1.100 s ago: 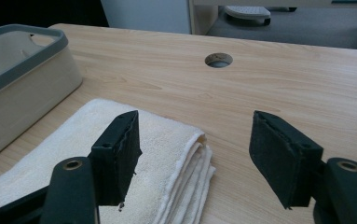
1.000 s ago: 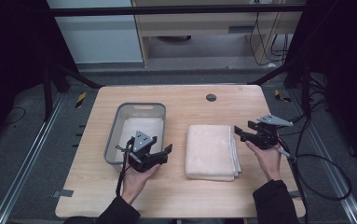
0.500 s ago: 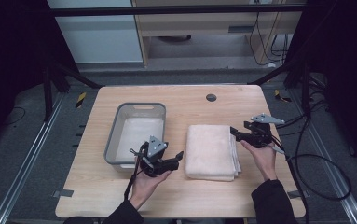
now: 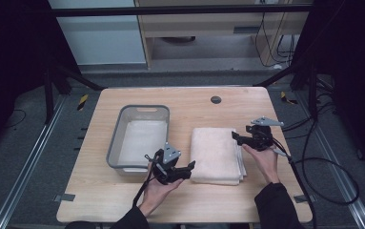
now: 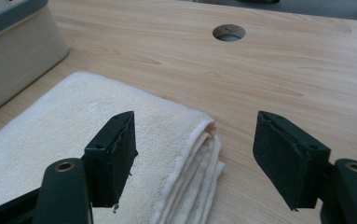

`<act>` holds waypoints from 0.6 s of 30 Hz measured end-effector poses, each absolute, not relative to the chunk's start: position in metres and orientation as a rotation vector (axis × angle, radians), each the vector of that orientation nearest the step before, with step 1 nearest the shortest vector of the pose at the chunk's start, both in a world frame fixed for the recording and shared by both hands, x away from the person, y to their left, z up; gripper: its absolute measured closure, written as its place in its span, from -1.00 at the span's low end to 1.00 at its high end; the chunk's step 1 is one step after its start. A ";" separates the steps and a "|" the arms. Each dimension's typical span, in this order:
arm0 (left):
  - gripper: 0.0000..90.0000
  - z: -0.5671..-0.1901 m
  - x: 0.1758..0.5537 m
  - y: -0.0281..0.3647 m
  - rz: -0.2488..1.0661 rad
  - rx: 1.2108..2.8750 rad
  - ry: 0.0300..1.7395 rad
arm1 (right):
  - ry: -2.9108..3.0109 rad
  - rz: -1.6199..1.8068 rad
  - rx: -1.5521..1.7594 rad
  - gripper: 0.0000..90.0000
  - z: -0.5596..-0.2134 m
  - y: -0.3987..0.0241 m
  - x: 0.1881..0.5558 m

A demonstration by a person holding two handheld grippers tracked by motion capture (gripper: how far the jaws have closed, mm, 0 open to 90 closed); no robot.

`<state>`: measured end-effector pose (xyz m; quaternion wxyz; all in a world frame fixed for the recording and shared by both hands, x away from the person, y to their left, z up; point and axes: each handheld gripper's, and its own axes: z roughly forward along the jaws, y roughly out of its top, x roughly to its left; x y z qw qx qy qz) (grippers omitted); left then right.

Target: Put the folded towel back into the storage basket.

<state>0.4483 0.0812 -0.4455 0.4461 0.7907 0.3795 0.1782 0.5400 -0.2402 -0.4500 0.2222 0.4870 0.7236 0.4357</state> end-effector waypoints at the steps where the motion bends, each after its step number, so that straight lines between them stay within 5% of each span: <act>1: -0.30 -0.448 0.449 0.079 0.442 1.965 0.937 | 2.003 1.200 1.349 -0.33 -0.452 -0.240 0.542; 18: -0.32 -0.470 0.456 0.064 0.418 2.016 0.965 | 2.031 1.177 1.375 -0.34 -0.465 -0.235 0.552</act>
